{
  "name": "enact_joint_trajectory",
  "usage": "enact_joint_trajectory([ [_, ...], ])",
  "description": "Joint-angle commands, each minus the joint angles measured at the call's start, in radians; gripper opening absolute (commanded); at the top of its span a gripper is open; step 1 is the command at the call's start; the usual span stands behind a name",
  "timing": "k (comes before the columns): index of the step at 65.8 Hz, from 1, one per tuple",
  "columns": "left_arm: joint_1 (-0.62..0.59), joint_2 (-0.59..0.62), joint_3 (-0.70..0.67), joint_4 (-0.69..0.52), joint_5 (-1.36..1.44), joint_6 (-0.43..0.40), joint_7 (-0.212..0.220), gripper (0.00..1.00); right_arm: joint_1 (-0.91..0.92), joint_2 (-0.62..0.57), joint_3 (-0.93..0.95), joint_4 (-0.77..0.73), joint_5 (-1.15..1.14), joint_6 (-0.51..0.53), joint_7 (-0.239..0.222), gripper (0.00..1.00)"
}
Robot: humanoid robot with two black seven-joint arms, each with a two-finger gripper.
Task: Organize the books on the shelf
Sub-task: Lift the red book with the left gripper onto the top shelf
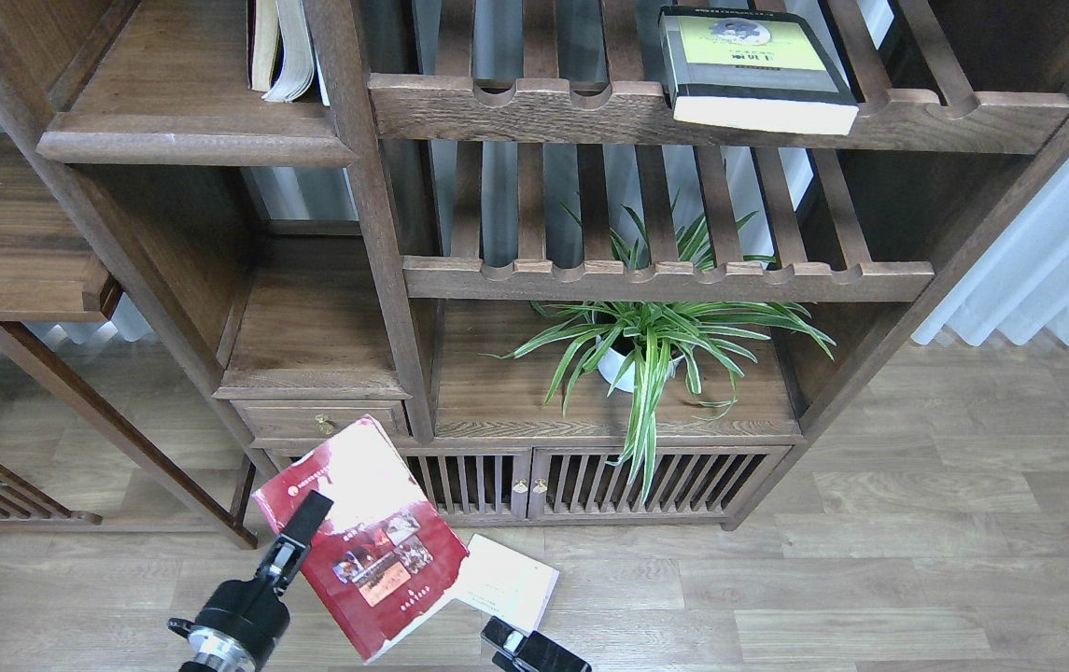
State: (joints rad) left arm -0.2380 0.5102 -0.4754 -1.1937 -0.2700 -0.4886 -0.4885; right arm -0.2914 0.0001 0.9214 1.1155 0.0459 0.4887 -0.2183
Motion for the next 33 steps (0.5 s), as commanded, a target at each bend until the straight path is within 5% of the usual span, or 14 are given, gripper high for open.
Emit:
enact_joint_trajectory([
  [1, -0.098, 0.178, -0.022, -0.102, 0.015, 0.000, 0.000, 0.05, 0.003, 0.000, 0.034, 0.006, -0.001, 0.000, -0.003, 0.99],
  [33, -0.349, 0.494, -0.163, -0.187, 0.021, 0.000, 0.000, 0.06, 0.003, 0.000, 0.031, -0.005, -0.001, 0.000, 0.000, 0.99],
])
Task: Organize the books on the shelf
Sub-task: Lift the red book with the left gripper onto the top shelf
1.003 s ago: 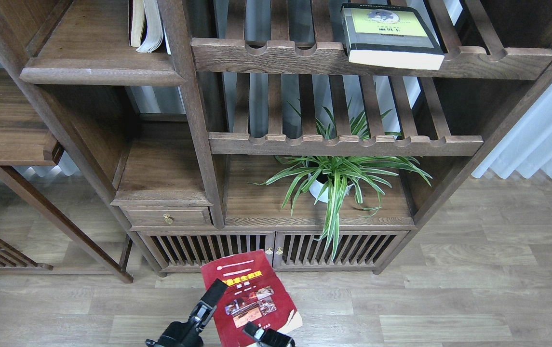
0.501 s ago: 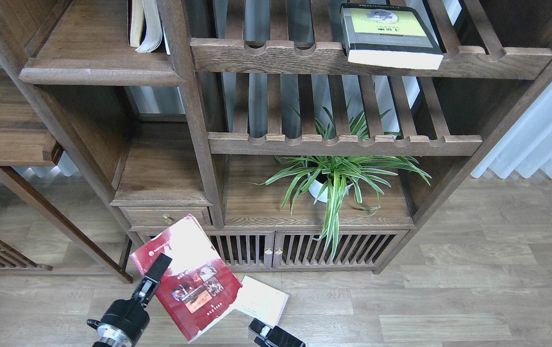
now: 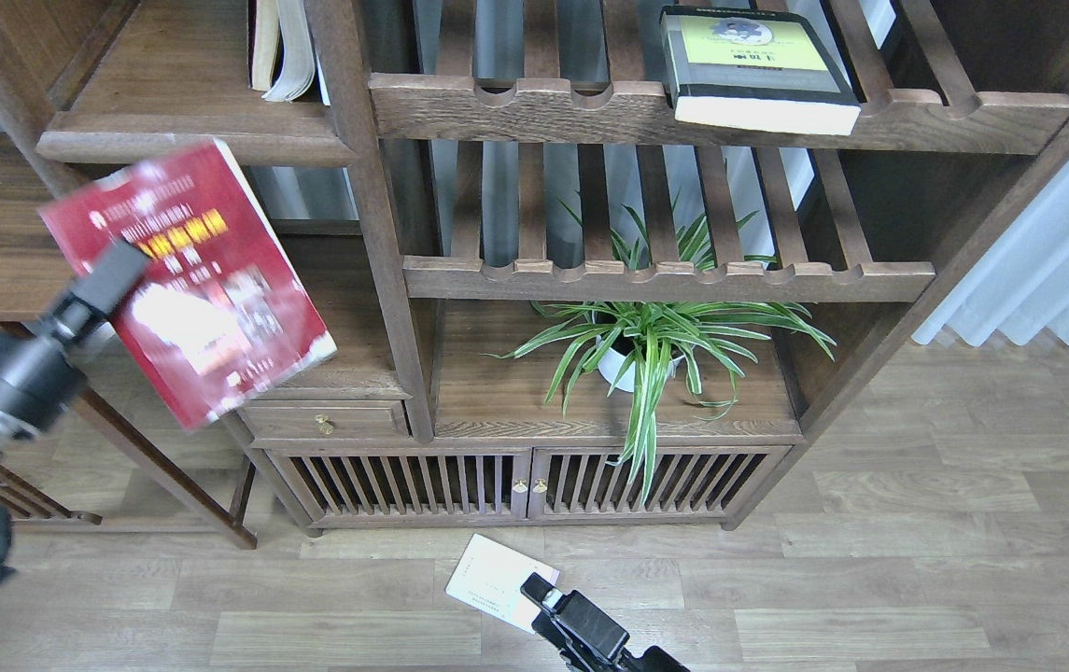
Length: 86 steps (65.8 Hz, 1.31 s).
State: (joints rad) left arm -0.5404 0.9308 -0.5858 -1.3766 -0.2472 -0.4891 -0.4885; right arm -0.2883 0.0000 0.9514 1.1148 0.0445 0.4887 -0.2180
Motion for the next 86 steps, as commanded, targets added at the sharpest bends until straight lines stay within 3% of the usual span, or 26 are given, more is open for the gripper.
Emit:
enact_joint_trajectory([
  [1, -0.053, 0.079, -0.054, -0.004, -0.001, 0.000, 0.000, 0.06, 0.000, 0.000, 0.000, -0.004, -0.002, 0.000, 0.000, 0.99],
  [19, -0.214, 0.089, -0.055, 0.105, 0.009, 0.000, 0.000, 0.07, 0.001, 0.000, -0.003, -0.009, -0.002, 0.000, -0.001, 0.99],
  [29, -0.277, 0.036, -0.068, 0.139, 0.011, 0.000, 0.123, 0.07, 0.001, 0.000, -0.002, -0.009, -0.002, 0.000, -0.001, 0.99],
  [35, -0.308, 0.000, -0.084, 0.152, 0.020, 0.000, 0.231, 0.07, 0.001, 0.000, -0.002, -0.009, -0.002, 0.000, -0.001, 0.99],
  [40, -0.349, -0.013, -0.094, 0.175, 0.040, 0.000, 0.275, 0.07, 0.001, 0.000, -0.002, -0.009, -0.002, 0.000, 0.000, 0.99],
  [55, -0.496, -0.041, -0.098, 0.364, 0.166, 0.000, 0.294, 0.07, 0.001, 0.000, -0.002, -0.009, -0.002, 0.000, -0.001, 0.99],
  [68, -0.510, -0.072, -0.127, 0.401, 0.327, 0.000, 0.297, 0.08, 0.001, 0.000, -0.003, -0.009, 0.000, 0.000, 0.000, 0.99],
  [86, -0.513, -0.271, -0.319, 0.502, 0.681, 0.000, 0.303, 0.09, 0.001, 0.000, -0.005, -0.007, 0.000, 0.000, -0.001, 0.99],
])
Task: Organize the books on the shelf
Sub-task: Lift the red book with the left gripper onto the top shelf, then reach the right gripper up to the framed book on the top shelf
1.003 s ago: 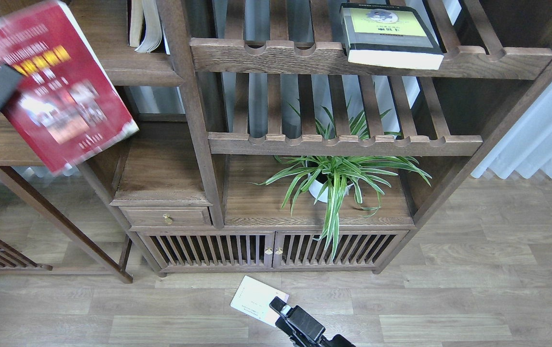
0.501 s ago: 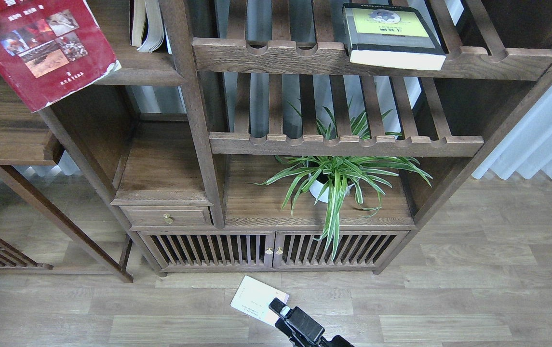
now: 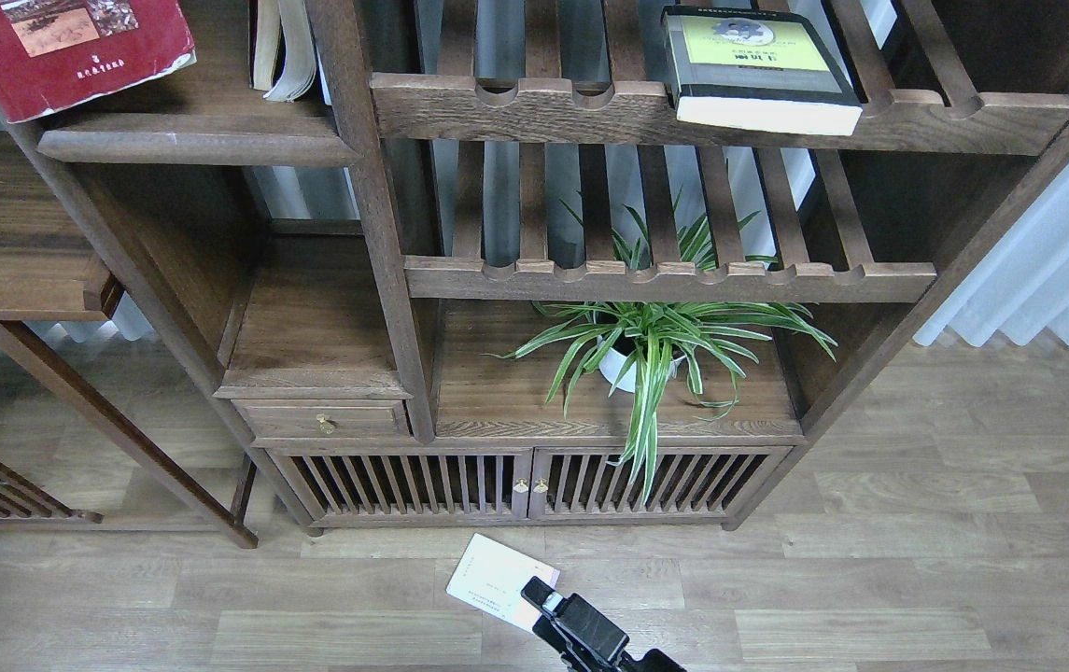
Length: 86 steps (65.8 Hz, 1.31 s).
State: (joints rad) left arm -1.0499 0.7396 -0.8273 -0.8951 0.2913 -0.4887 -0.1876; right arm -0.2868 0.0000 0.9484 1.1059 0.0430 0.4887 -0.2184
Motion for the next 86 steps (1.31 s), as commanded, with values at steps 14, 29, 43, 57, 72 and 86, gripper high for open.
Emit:
enact_joint_trajectory([
  [14, -0.013, -0.175, -0.200, 0.021, 0.359, 0.000, 0.011, 0.09, 0.000, 0.000, 0.004, 0.003, 0.003, 0.000, 0.004, 0.99],
  [29, -0.013, -0.247, -0.331, 0.093, 0.402, 0.000, 0.022, 0.10, 0.015, 0.000, 0.066, 0.038, 0.009, 0.000, 0.050, 0.99],
  [43, -0.013, -0.276, -0.358, 0.143, 0.402, 0.000, 0.023, 0.10, 0.077, 0.000, 0.150, 0.170, 0.012, 0.000, 0.119, 0.98],
  [57, -0.022, -0.324, -0.363, 0.214, 0.401, 0.000, 0.011, 0.10, 0.181, 0.000, 0.217, 0.222, 0.012, 0.000, 0.122, 0.97],
  [72, -0.044, -0.370, -0.368, 0.321, 0.381, 0.000, -0.006, 0.11, 0.363, 0.000, 0.317, 0.233, 0.014, -0.036, 0.155, 0.98],
  [86, -0.041, -0.370, -0.366, 0.332, 0.367, 0.000, -0.006, 0.13, 0.460, 0.000, 0.406, 0.245, 0.017, -0.124, 0.174, 0.98],
])
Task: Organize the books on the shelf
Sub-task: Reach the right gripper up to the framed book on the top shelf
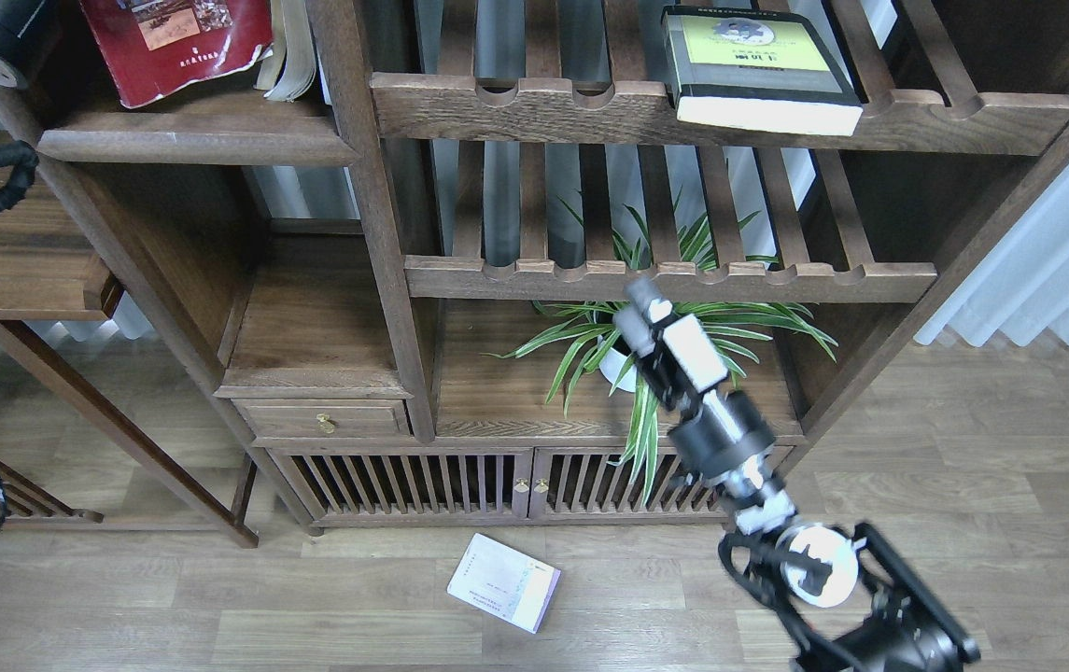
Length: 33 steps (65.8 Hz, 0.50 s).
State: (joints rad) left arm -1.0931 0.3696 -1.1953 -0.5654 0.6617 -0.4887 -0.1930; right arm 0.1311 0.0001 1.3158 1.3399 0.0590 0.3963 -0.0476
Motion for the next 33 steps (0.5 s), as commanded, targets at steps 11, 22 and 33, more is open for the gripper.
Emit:
enact_joint_trajectory([
  [11, 0.009, 0.000, 0.014, 0.002, -0.005, 0.000, 0.007, 0.42, 0.058, 0.000, 0.043, 0.056, 0.001, -0.096, 0.003, 0.97],
  [22, 0.024, -0.003, 0.019, -0.001, -0.059, 0.000, 0.003, 0.85, 0.085, 0.000, 0.049, 0.064, 0.001, -0.114, 0.003, 0.97],
  [33, 0.024, 0.000, 0.020, -0.005, -0.077, 0.000, 0.004, 0.97, 0.139, 0.000, 0.092, 0.062, 0.001, -0.168, 0.003, 0.98],
])
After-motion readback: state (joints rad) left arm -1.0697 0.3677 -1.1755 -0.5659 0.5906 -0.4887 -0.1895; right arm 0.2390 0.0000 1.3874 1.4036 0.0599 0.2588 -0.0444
